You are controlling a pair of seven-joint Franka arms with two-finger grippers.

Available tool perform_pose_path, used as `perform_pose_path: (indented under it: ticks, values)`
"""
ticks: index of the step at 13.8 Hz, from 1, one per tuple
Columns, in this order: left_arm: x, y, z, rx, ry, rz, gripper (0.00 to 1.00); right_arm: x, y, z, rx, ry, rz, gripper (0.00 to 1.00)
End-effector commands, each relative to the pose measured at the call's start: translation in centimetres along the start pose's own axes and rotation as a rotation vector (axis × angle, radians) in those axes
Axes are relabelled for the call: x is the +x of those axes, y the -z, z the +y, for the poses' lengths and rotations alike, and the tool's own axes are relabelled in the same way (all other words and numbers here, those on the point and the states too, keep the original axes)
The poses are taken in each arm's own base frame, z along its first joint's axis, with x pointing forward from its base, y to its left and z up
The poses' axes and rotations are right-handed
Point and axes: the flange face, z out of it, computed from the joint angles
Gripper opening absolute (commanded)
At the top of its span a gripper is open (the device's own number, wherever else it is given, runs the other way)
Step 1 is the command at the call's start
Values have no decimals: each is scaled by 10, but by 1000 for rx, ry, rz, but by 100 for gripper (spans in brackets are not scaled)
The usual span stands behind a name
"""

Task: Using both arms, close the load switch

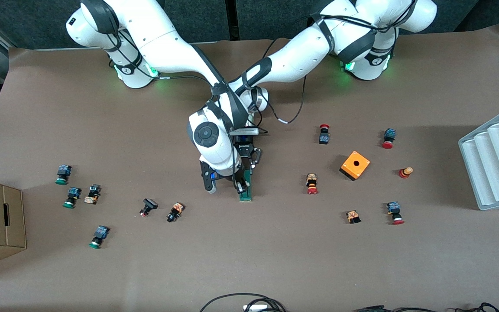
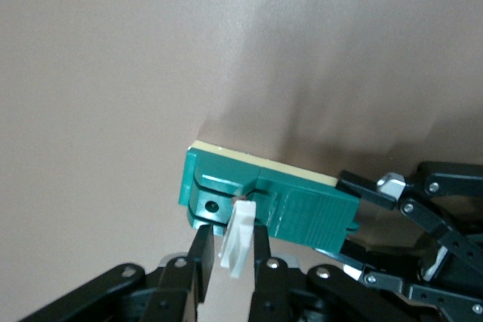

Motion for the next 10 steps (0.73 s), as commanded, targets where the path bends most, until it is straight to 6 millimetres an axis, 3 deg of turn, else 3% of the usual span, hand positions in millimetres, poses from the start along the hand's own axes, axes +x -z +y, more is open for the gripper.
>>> perform_pose_path:
  ticks: [1,3,5,10]
  values:
    - [-12,-2,3,-13,0,-7,43,-5,1,-4,-3,-13,-24,28]
    - [-12,-2,3,-13,0,-7,43,-5,1,-5,-1,-13,-23,27]
    - [-12,-1,3,-14,1,-8,43,-5,1,-5,-2,-13,-23,18]
    - [-12,-2,3,-13,0,-7,43,-4,10,-14,1,-17,-32,15]
